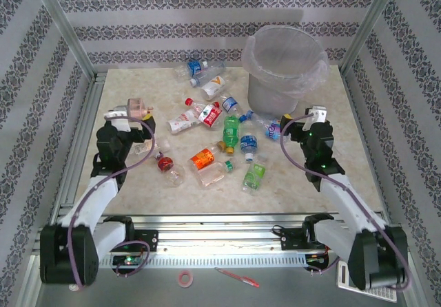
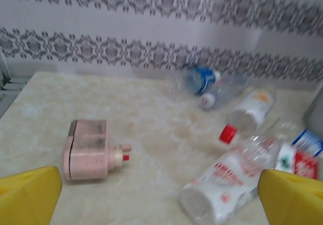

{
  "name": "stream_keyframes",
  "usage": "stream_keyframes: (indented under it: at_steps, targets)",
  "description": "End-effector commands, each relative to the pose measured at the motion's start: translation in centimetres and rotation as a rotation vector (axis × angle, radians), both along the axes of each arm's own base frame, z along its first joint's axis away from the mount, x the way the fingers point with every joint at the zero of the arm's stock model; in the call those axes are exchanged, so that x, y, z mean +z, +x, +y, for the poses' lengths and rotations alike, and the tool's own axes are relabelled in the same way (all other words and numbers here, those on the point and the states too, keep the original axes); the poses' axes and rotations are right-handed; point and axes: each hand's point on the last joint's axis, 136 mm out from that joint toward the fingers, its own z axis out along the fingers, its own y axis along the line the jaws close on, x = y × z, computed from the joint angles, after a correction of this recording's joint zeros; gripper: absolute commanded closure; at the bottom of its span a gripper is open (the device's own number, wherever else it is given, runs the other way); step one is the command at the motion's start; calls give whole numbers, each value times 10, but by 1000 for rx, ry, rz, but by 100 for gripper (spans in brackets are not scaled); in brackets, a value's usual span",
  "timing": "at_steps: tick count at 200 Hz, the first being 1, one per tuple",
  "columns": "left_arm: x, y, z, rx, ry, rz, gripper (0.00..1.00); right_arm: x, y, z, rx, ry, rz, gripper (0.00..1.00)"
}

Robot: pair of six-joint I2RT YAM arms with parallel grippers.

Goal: Throw the plastic bottles in the bin

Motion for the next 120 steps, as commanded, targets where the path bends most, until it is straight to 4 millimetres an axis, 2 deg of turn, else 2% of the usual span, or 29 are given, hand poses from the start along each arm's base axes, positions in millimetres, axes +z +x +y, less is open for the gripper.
stream_keyframes:
  at_steps: [1,54,86,120]
  targets:
    - [-6,-30,-9,16,-159,173,0,-32,-38,1,-62,88,270,2]
    - [49,-74,-42,-103,-177,261,0,-2,-89,16,-43,257,414,2]
    - [90,-92,-68,-218,-164,237,0,10,-100,37,31,337,540,2]
    - [136,-110,-101,-379,-155,165,0,5,-110,65,100,420,691,2]
